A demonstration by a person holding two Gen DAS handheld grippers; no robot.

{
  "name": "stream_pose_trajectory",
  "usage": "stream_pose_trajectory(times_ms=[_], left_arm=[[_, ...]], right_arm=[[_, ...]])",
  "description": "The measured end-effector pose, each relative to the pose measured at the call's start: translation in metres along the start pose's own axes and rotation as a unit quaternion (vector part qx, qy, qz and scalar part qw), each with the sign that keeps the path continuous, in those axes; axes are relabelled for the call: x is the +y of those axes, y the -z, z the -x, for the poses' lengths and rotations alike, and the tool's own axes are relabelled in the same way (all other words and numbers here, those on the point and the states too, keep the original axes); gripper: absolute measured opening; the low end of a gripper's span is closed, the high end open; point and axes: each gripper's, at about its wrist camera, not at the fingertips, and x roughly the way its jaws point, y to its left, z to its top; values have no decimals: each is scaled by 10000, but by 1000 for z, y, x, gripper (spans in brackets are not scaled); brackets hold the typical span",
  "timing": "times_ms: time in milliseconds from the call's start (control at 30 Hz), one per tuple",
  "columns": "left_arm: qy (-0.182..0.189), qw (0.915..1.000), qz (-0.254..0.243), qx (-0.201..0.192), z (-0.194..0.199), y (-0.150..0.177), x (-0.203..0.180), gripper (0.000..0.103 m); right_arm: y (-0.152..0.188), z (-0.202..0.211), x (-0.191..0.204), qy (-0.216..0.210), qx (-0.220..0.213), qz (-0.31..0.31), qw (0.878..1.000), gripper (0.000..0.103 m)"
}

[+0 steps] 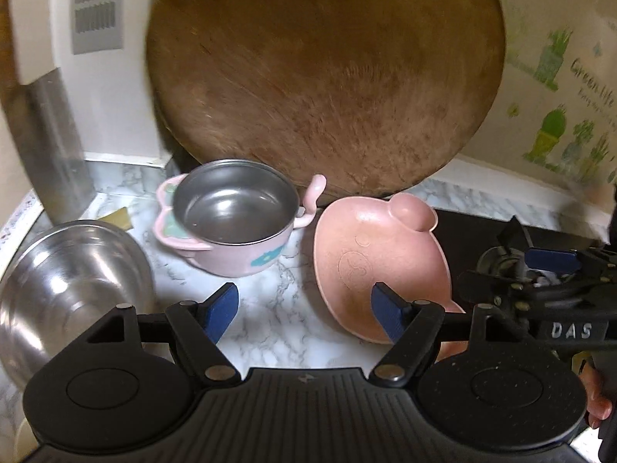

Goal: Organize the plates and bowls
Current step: 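Move both grippers toward the pink bear-shaped plate, then close both grippers on the rim of the pink bear-shaped plate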

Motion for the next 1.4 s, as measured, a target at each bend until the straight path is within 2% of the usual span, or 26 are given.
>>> stream_pose_trajectory(times_ms=[100, 300, 567, 733, 833, 1000, 1067, 1200, 1233, 1400], left_arm=[[-53, 9999, -13, 116, -22, -4, -6, 76], [-126, 9994, -160, 275, -57, -6, -18, 76], [-278, 9982, -283, 439, -91, -5, -25, 75], [-213, 9983, -239, 490, -102, -8, -26, 74], [-96, 9979, -201, 611, -108, -10, -26, 60], [-107, 9974, -115, 703, -114, -10, -23, 52], [-42, 9967, 3, 810, -118, -9, -19, 37], [173, 9948, 278, 963, -122, -6, -12, 26], [180, 9947, 307, 968, -122, -6, -12, 20], [158, 9938, 405, 1022, -120, -3, -7, 15]], right_arm=[[-6, -25, -14, -14, 286, -224, 9993, 100], [-12, -62, -32, 68, 575, -582, 9966, 97], [-16, -98, -45, -173, 925, -883, 9916, 81], [-14, -110, -54, -201, 1107, -1087, 9877, 63], [-14, -116, -57, -239, 1204, -1190, 9853, 54], [-11, -122, -58, -254, 1317, -1266, 9828, 41], [-8, -123, -59, -283, 1348, -1313, 9817, 38], [-4, -124, -61, -286, 1380, -1418, 9798, 29], [-4, -124, -61, -277, 1372, -1443, 9796, 27], [0, -120, -63, -188, 1332, -1503, 9794, 17]])
